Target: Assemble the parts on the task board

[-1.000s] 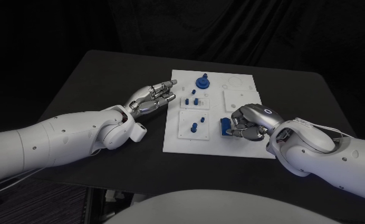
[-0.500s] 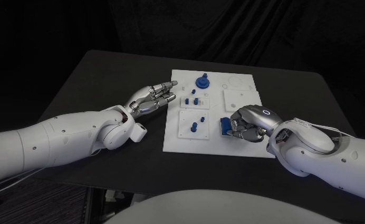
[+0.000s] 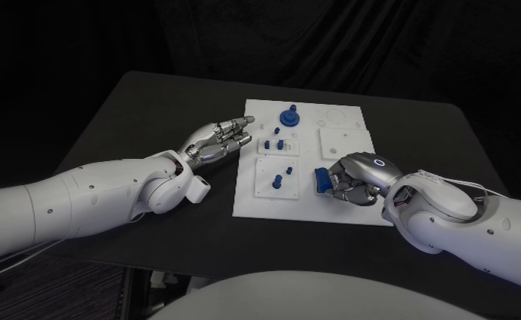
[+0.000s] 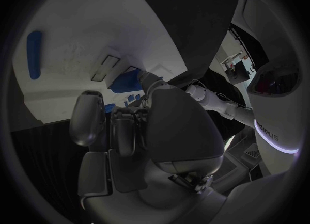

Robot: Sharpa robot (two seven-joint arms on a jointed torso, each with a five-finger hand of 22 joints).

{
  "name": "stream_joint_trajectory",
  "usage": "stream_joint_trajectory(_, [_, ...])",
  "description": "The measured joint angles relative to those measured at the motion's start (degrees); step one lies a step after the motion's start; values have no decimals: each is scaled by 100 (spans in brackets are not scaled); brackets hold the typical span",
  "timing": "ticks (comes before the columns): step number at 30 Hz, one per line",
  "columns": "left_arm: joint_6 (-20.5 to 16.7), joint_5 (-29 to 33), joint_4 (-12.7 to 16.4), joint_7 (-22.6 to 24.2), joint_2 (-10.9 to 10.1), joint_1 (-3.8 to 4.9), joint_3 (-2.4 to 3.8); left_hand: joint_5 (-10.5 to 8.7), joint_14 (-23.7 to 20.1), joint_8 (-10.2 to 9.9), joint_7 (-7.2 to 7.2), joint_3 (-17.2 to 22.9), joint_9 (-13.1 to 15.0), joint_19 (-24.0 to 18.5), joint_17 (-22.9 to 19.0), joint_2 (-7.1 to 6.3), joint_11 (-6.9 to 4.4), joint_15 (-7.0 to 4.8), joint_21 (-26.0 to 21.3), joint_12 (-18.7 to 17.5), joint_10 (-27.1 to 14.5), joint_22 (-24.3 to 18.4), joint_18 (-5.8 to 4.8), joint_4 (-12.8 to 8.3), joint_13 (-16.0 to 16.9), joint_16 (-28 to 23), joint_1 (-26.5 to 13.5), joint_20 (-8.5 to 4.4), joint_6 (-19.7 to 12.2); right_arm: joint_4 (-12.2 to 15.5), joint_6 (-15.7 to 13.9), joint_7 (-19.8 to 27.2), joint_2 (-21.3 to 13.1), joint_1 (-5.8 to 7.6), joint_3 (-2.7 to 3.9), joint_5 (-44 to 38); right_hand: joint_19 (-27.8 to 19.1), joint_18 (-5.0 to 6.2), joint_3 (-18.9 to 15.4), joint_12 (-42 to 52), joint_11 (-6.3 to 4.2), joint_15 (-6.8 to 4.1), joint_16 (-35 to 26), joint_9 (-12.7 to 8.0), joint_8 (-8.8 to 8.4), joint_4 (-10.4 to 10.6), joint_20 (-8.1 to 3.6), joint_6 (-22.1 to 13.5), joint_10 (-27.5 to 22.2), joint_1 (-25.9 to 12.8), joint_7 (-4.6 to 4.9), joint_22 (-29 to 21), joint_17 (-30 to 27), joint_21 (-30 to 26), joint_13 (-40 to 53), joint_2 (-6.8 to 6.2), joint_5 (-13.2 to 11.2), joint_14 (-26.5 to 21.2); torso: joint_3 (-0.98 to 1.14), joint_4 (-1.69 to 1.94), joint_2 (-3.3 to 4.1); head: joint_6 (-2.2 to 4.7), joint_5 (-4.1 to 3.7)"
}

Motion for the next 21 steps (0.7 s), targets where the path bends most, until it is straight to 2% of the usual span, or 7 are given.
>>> stream_joint_trajectory(2, [3,0,0,-1,0,0,0,0,0,7,5,0,6,0,0,0,0,0,0,6,0,0,0,0,0,0,0,0,5,13,17,-3,-15,-6,-1,-9,0,0,-193,0,0,0,0,0,-59,220,0,-118,0,-114,-4,0,0,0,0,-89,0,0,0,0,0,0,-2])
stream_joint_trajectory(5, [6,0,0,-1,0,0,0,0,0,22,20,0,6,0,1,0,12,0,0,26,12,-3,0,0,5,0,0,0,20,43,30,-2,-38,-9,-2,-18,0,0,-523,0,0,0,0,0,-108,512,0,-194,0,-139,-13,0,0,0,0,-101,0,0,0,1,0,0,-9])
stream_joint_trajectory(9, [9,0,-1,-1,-1,-1,0,0,0,22,20,0,6,0,1,0,19,0,0,52,19,-5,0,0,7,0,0,0,20,82,33,11,-71,-11,-2,-4,0,0,-821,0,0,0,0,-1,-157,766,0,-252,0,-139,-21,0,0,0,-1,-101,0,0,-1,2,0,0,-23])
stream_joint_trajectory(13, [12,0,-2,-1,-1,-2,0,0,0,22,20,0,6,0,2,0,19,0,0,52,19,-5,0,0,7,0,0,0,21,112,31,30,-113,-14,-3,36,0,0,-1060,0,0,0,0,-34,-241,830,0,-385,0,-239,-8,0,0,0,-1,-8,0,0,0,2,1,0,-30])
stream_joint_trajectory(15, [13,0,-3,1,-1,-2,0,0,0,22,41,0,6,0,2,0,19,0,0,52,19,-5,0,0,7,0,0,0,41,154,8,53,-159,-14,-3,87,0,-1,-1177,0,0,0,0,-94,-318,831,0,-520,0,-379,-9,3,0,26,-1,78,0,0,0,2,2,0,-26])
stream_joint_trajectory(17, [14,0,-3,2,-3,-4,0,0,0,22,40,9,6,0,2,0,19,0,0,79,19,-5,0,-9,11,0,0,0,41,199,-30,77,-209,-15,-3,137,0,0,-1190,0,0,0,0,-124,-338,819,0,-556,0,-405,-10,5,0,36,-1,113,0,0,0,2,1,0,-13])
stream_joint_trajectory(21, [15,0,-2,5,-12,-6,0,0,0,22,20,16,5,0,2,0,19,0,0,86,19,-5,0,-16,11,0,0,0,61,312,-158,130,-357,-15,-3,252,0,0,-1187,0,0,0,0,-125,-363,816,0,-556,0,-311,-10,4,0,103,-1,304,0,0,1,-2,1,0,-1])
